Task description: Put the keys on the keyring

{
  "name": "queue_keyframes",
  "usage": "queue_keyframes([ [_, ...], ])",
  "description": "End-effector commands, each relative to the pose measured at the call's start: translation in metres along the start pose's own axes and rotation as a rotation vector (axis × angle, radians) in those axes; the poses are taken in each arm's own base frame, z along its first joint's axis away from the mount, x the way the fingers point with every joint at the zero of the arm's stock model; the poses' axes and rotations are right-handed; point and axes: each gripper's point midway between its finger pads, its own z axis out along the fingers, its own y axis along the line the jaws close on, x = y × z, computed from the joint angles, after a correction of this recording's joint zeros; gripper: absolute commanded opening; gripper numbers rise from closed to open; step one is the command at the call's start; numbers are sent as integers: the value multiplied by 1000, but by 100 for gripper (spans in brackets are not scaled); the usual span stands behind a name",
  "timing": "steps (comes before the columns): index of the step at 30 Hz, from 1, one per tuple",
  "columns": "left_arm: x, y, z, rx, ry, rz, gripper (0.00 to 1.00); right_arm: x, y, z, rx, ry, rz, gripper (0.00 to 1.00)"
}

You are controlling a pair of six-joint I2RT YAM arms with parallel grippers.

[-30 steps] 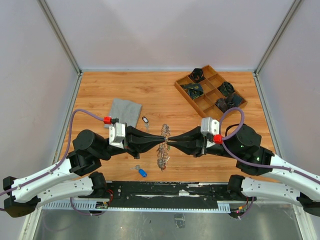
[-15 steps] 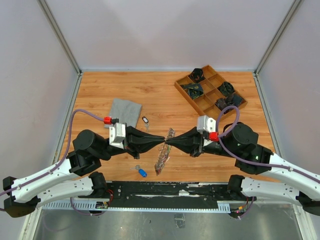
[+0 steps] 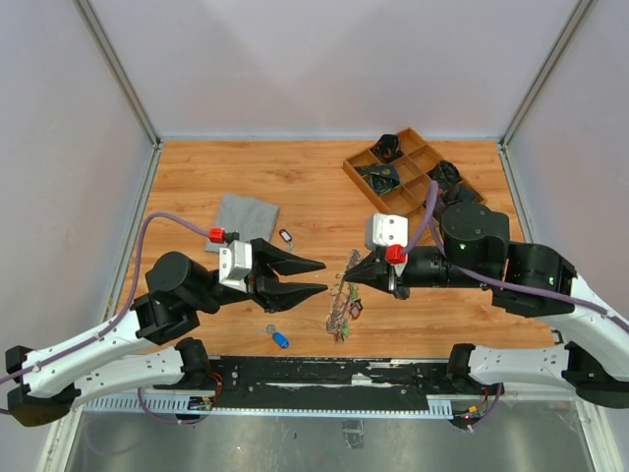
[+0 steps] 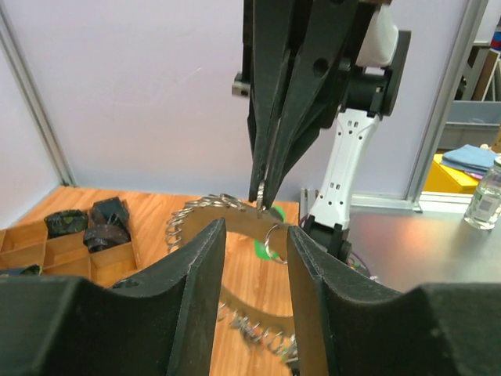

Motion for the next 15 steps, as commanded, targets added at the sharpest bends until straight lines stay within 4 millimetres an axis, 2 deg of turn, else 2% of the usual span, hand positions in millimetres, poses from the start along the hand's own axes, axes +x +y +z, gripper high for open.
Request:
queue_keyframes([
  [1,6,10,6,-37,67,18,43,23,7,-23,-61,215,-63,0],
  [8,17,8,14,-11,105,8,45,36,6,-23,-119,399,-77,0],
  [15,25,-3,18,57,104,-18,43,35,0,-22,-108,442,-92,0],
])
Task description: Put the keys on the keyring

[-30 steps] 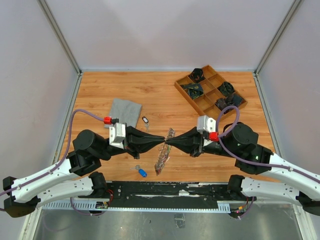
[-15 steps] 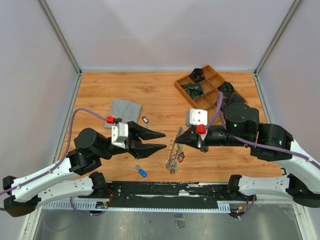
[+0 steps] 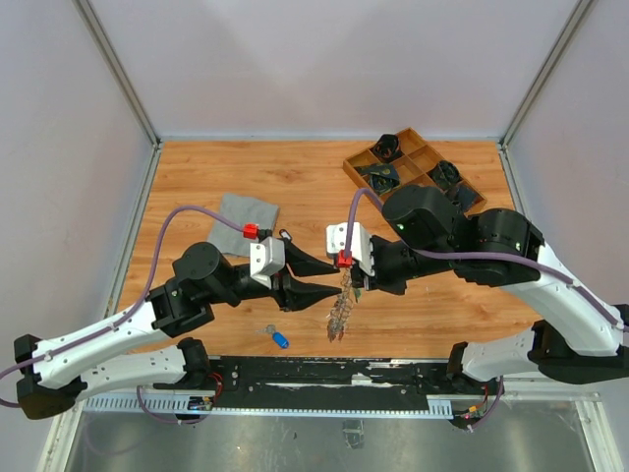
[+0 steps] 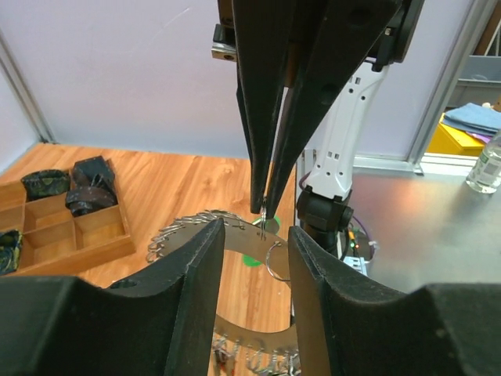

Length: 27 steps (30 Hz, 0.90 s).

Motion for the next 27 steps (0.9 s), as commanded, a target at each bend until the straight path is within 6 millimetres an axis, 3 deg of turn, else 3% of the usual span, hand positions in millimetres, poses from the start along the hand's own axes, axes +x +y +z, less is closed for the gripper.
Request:
queue_keyframes([
  [1,-11,-10,2,59,-44,9,43,2,1,-17,19,11,-42,0],
  [15,5,-7,17,72,7,-11,32,-2,5,-9,-8,1,-64,0],
  [27,5,-7,17,74,13,-14,22,1,3,1,-10,25,-78,0],
])
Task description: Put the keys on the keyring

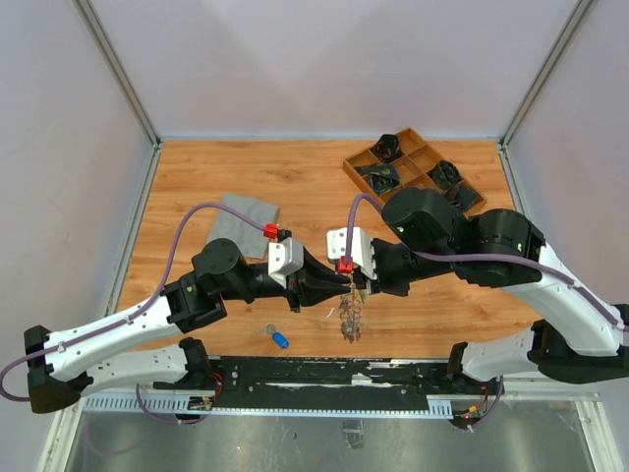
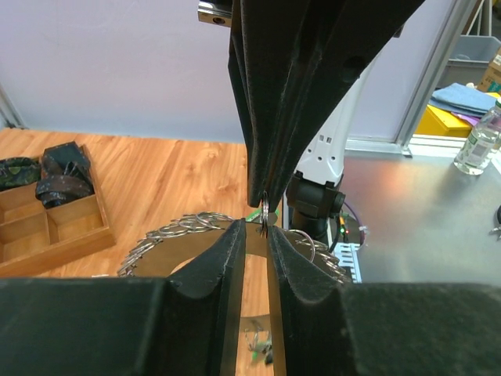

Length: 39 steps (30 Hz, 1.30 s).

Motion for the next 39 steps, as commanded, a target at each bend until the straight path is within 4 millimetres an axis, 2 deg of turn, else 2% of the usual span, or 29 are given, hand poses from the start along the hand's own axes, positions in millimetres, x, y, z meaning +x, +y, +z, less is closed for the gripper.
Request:
queue_keyframes([
  [1,-17,-3,1,15,-42,14,22,-8,0,3,2,-22,-47,0],
  [20,-13,-1,2,7,-30,9,18,-14,4,12,-15,-51,-53,0],
  [25,-13,-1,2,6,-25,9,1,-15,4,11,-8,-67,-55,0],
  [30,-13,6,1,-36,-26,8,1,-18,3,7,10,-90,-43,1],
  [32,-16,9,-1,-60,-38,12,0,-21,-1,4,38,-116,-33,8],
  [36,-23,15,-7,-109,-78,16,0,-27,-19,-6,182,-204,12,27],
  [39,-28,21,-15,-160,-116,12,1,-41,-33,-19,288,-339,74,35],
])
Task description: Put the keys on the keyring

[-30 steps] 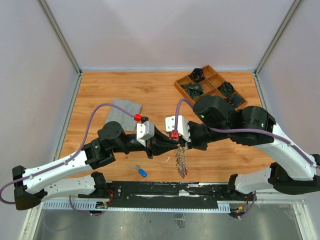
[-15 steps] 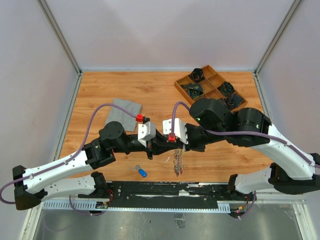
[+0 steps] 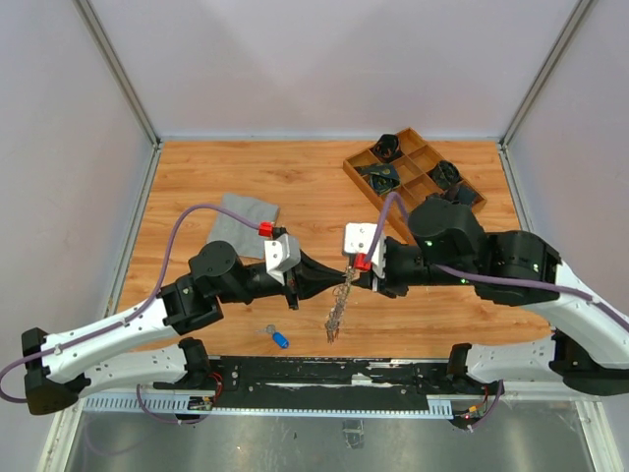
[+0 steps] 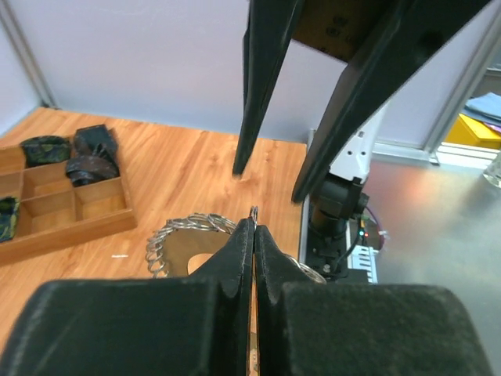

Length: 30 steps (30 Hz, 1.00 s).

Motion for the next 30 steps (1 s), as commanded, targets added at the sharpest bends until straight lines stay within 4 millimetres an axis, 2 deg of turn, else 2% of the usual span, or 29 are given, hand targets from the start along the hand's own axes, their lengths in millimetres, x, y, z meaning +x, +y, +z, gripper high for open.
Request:
queue_keyframes([
  [1,-33,14,-14,-105,-146,13,0,-42,-27,-18,200,-267,104,36],
  [4,-38,19,-22,-152,-185,2,1,-52,-32,-18,246,-388,206,38],
  [7,-42,21,-28,-174,-219,-12,0,-46,-41,-18,318,-440,336,39],
  [8,-43,21,-29,-175,-234,-16,0,-43,-43,-20,335,-458,377,37],
  [10,-47,20,-32,-171,-262,-26,1,-37,-38,-17,314,-486,416,26],
  [12,-51,16,-32,-151,-278,-27,1,-40,-27,-16,255,-528,393,22],
  [16,-57,10,-32,-120,-295,-16,0,-37,-2,-7,126,-514,261,27],
  [19,-58,12,-32,-130,-290,-12,0,-29,4,0,98,-494,230,29],
  [22,-52,19,-32,-171,-259,-18,0,-16,-5,2,167,-453,244,31],
  [26,-35,27,-35,-220,-208,-34,0,11,-33,-6,361,-368,284,35],
  [30,-27,30,-40,-242,-209,-59,0,25,-35,-3,390,-341,287,42],
])
